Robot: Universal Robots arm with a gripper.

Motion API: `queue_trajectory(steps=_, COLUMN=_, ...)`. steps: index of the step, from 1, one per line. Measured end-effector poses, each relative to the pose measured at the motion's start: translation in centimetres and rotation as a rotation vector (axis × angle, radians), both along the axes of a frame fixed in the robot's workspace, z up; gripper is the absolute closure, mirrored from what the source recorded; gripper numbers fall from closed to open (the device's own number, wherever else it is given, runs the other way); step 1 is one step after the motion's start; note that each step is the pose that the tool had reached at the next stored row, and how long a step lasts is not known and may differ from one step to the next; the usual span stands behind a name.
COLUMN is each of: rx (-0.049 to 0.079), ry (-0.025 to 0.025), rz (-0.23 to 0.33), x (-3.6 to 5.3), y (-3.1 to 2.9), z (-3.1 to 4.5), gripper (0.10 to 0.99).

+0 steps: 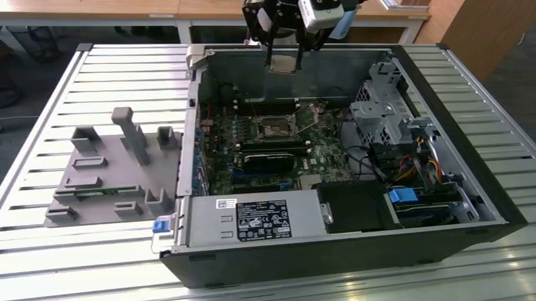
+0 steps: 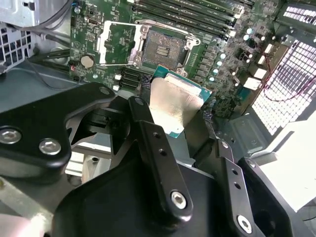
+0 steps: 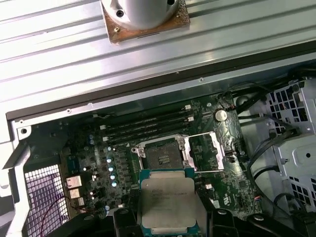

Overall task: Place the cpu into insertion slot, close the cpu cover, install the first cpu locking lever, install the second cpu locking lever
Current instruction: 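Place the cpu into insertion slot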

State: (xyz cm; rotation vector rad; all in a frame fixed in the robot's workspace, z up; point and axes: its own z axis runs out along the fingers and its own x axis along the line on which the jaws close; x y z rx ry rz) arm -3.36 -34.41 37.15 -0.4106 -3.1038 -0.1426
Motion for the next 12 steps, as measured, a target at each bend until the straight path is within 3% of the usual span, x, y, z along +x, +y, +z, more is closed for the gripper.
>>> queue_trajectory(steps=12, rx=0.000, ry=0.0000, rz=-0.088, x=-0.02, y=0.00, z=-0.05, gripper=0.561)
